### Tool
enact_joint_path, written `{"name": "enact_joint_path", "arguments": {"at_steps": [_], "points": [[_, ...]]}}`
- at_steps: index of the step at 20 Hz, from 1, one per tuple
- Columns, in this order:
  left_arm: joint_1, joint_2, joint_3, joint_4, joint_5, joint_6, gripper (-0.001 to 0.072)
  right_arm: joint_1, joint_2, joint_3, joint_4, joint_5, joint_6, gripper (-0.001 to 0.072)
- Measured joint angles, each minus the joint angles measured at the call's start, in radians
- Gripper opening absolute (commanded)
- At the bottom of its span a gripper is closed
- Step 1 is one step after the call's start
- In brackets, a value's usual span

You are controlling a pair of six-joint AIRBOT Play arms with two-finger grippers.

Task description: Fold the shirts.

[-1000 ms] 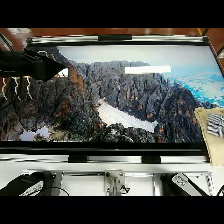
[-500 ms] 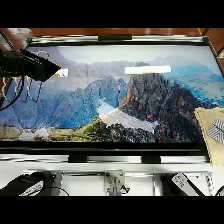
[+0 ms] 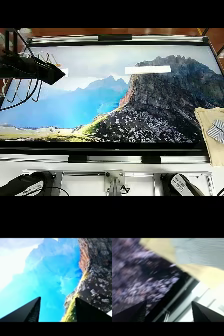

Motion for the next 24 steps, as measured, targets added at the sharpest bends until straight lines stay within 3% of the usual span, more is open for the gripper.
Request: {"name": "enact_joint_path", "arguments": {"at_steps": [6, 8, 10, 16, 24], "points": [[-0.03, -0.127, -0.003, 0.086, -0.076, -0.145, 0.0383, 0.583, -0.13, -0.167, 0.045, -0.32, 0.074, 0.0679], [-0.064, -0.198, -0.004, 0.192, -0.148, -0.226, 0.0493, 0.748, -0.212, -0.181, 0.016, -0.356, 0.067, 0.0679], [-0.095, -0.263, -0.004, 0.27, -0.215, -0.287, 0.0503, 0.861, -0.283, -0.189, -0.005, -0.371, 0.057, 0.0679], [-0.159, -0.332, -0.006, 0.349, -0.204, -0.352, 0.0502, 0.976, -0.354, -0.195, -0.119, -0.425, 0.035, 0.0679], [-0.172, -0.348, -0.006, 0.368, -0.175, -0.364, 0.0503, 0.996, -0.364, -0.195, -0.198, -0.446, 0.031, 0.0679]]}}
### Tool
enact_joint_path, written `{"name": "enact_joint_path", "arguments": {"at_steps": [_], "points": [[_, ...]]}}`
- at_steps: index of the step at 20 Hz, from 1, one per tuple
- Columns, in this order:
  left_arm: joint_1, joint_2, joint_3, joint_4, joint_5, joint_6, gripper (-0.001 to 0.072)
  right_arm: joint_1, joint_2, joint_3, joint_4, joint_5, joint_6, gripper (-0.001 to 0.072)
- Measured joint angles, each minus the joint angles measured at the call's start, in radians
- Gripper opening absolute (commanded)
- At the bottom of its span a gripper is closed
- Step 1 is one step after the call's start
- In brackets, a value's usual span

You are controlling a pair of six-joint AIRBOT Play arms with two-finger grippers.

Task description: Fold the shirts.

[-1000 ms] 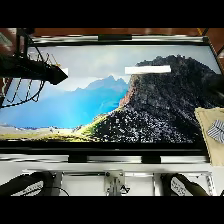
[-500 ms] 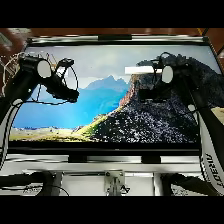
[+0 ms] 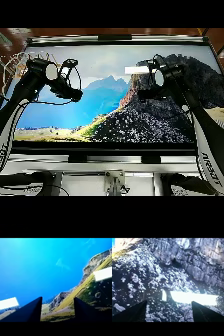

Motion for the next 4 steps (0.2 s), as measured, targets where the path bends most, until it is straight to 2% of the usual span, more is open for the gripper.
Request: {"name": "enact_joint_path", "arguments": {"at_steps": [4], "points": [[-0.001, -0.001, 0.0, 0.01, 0.005, 0.0, 0.0503, 0.0, -0.001, 0.0, -0.008, -0.001, 0.0, 0.0679]]}}
